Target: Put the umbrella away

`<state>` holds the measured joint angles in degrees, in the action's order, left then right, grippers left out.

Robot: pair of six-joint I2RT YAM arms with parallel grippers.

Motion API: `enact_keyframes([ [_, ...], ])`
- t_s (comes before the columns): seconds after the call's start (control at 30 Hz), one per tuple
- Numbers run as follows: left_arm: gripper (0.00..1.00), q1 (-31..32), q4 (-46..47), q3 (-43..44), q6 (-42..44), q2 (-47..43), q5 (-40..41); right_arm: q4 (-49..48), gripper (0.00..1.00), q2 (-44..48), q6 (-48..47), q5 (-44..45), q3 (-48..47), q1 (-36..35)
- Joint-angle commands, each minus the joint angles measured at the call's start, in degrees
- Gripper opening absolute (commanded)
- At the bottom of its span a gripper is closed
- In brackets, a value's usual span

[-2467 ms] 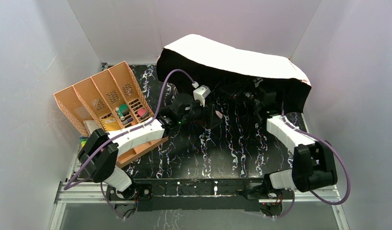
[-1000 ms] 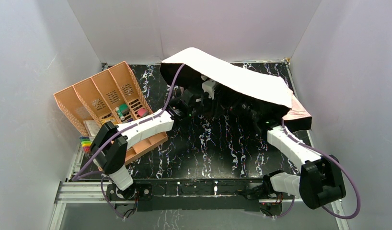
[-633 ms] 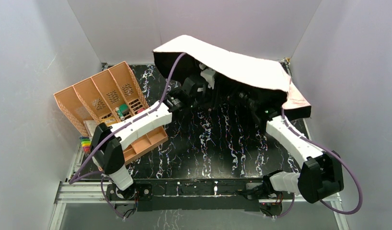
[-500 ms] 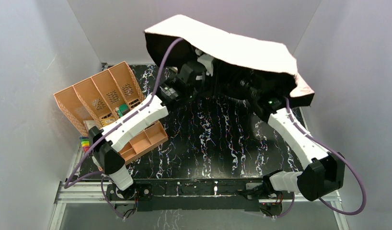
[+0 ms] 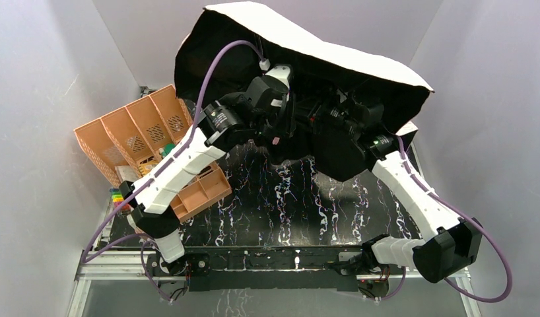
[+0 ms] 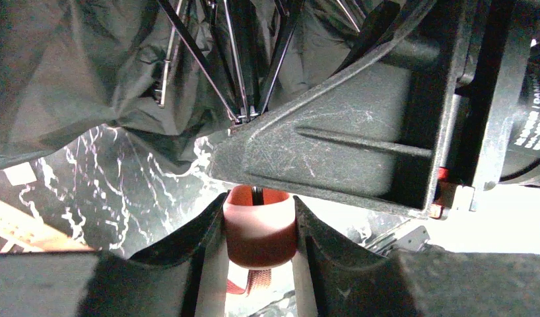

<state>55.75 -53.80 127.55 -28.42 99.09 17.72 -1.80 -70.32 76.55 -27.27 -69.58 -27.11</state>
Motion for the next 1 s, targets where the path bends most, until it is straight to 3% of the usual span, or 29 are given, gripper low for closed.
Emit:
enact_keyframes([
  [0.0, 0.00, 0.2, -1.0, -2.3, -1.0, 0.9, 3.0, -2.1, 0.00, 0.6, 6.2, -7.2, 3.5, -1.5],
  [0.4, 0.00, -0.6, 17.0, -20.8, 5.0, 3.4, 7.3, -23.3, 0.00, -9.7, 9.8, -10.7, 16.4, 0.8],
  [0.63, 0.00, -2.2, 25.0, -27.6, 6.1, 3.0, 5.6, -18.1, 0.01, -10.8, 3.7, -7.9, 13.3, 2.7],
  [0.97, 0.00, -6.7, 36.8, -42.4, 2.9, 1.6, 0.6, -15.5, 0.46, -11.3, -5.4, -5.0, 18.4, 7.7],
])
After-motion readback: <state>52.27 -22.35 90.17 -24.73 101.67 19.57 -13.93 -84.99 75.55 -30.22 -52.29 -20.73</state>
